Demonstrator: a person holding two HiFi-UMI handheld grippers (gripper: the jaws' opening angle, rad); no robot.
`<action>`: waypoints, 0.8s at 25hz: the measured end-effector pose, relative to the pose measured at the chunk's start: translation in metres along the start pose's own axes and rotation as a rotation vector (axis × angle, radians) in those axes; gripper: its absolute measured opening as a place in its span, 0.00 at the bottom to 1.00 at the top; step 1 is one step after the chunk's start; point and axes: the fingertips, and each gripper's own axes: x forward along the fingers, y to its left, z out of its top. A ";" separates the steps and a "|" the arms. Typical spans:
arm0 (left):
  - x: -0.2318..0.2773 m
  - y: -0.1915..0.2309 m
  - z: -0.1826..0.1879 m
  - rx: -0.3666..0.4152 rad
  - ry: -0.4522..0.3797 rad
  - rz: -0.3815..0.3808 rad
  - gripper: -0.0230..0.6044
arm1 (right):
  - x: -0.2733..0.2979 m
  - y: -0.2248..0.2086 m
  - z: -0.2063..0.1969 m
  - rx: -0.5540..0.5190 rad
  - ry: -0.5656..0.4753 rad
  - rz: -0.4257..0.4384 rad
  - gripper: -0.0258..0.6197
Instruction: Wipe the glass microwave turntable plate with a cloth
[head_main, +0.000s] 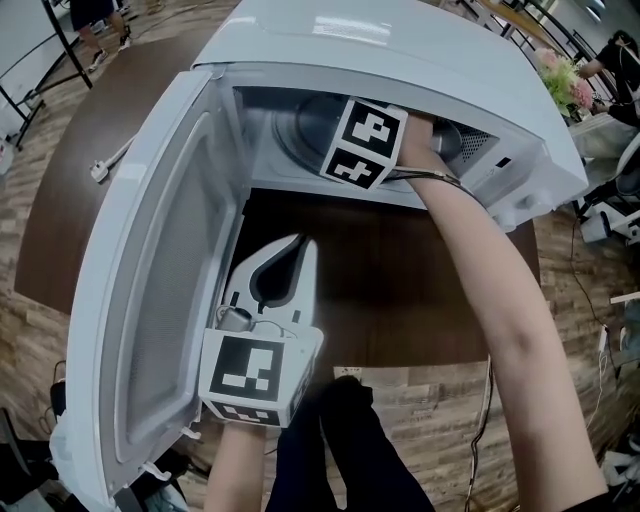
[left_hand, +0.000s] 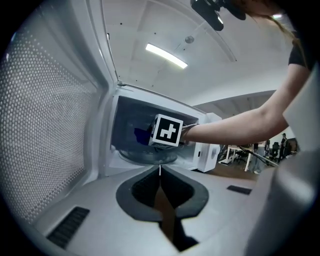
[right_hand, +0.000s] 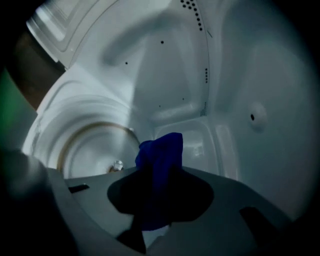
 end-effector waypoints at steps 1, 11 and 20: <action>0.000 0.000 0.000 -0.001 0.000 0.002 0.05 | -0.005 0.001 0.008 -0.001 -0.025 0.003 0.17; -0.006 -0.002 -0.003 -0.009 0.004 0.014 0.05 | -0.036 0.034 0.076 -0.034 -0.207 0.072 0.18; -0.009 0.005 -0.011 -0.025 0.016 0.036 0.05 | -0.029 0.059 0.074 -0.117 -0.172 0.112 0.17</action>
